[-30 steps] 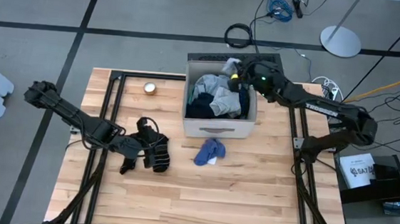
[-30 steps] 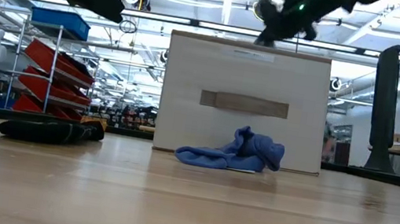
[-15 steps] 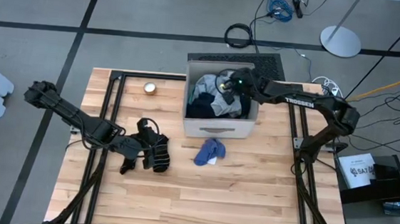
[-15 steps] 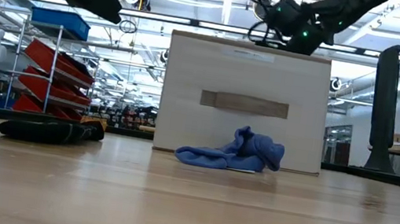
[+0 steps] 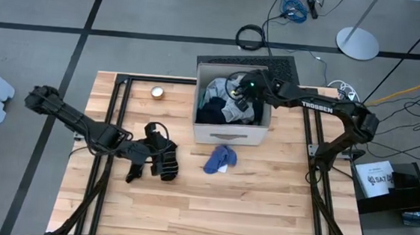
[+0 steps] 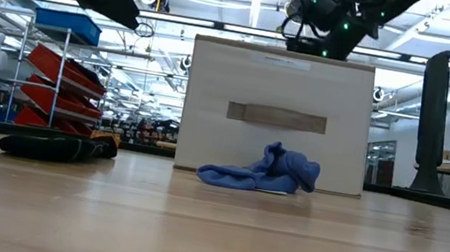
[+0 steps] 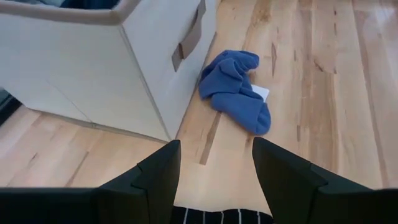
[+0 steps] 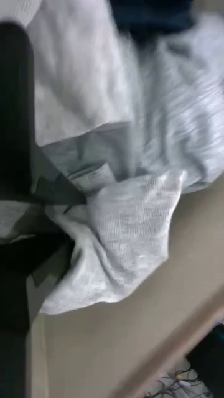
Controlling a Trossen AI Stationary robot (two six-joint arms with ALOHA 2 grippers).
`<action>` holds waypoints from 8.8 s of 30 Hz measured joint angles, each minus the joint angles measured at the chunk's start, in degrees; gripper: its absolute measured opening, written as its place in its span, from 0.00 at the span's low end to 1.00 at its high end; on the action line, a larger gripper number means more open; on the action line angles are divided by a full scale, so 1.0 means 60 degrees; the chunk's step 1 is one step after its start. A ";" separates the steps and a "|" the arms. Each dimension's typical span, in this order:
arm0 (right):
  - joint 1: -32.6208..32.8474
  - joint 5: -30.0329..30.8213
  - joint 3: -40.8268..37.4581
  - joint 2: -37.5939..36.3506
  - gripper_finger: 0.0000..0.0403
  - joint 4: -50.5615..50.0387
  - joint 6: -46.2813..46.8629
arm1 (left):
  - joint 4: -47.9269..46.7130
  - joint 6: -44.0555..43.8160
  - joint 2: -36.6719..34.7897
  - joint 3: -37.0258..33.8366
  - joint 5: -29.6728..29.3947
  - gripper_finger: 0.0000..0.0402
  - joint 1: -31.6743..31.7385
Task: Sort clothes
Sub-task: Put the gray sock into the laundry organizer, then put the black sock into the laundry organizer
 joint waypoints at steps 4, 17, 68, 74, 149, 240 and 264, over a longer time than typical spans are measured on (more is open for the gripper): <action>0.0065 0.0003 0.0813 0.0000 0.30 -0.0944 0.0009 | 0.0004 0.0222 0.0000 0.0000 0.0753 0.52 0.0149; 0.0313 -0.0350 0.4001 -0.0016 0.55 -0.4233 0.0417 | -0.0349 0.0136 0.0000 0.0000 0.0869 0.52 0.0520; 0.7186 -0.1352 0.0921 0.0047 0.53 -0.0309 0.3607 | -0.0862 -0.0367 0.5010 0.0058 0.3403 0.52 0.1800; 0.7186 -0.1349 0.0765 0.0045 0.53 0.0213 0.3626 | -0.0831 -0.0291 0.5157 0.0044 0.3410 0.51 0.1934; 0.7731 0.0777 0.0779 0.1277 0.53 0.8370 -0.1390 | 0.1263 0.3395 -0.0878 0.1169 0.1596 0.02 0.0296; 0.2531 0.0228 0.1311 -0.0460 0.01 0.3160 0.1659 | 0.0147 0.2892 -0.1260 0.1162 0.0000 0.35 0.0294; 0.2057 -0.0752 0.1311 -0.0299 0.46 0.3173 0.2544 | 0.0164 0.2896 -0.1260 0.1162 0.0004 0.35 0.0294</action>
